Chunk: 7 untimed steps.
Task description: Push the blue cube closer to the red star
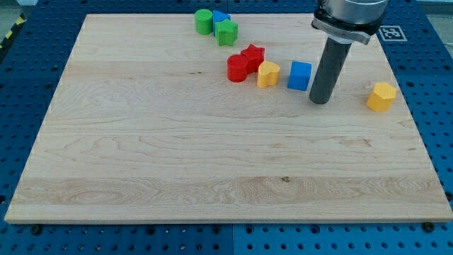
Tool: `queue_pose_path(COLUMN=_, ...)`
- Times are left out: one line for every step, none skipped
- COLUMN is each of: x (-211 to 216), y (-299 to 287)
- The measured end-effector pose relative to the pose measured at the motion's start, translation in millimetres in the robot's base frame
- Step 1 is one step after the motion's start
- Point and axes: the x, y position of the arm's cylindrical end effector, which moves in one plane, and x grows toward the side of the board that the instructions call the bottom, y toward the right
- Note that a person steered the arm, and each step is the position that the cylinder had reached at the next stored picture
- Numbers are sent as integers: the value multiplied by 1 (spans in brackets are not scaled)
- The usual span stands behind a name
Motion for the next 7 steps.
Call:
queue_pose_path(x=-13, y=-8)
queue_pose_path(x=-34, y=-10)
queue_pose_path(x=-55, y=-10)
queue_pose_path(x=-68, y=-18)
queue_pose_path(x=-73, y=-30)
queue_pose_path(x=-74, y=-46)
queue_pose_path(x=-81, y=-63)
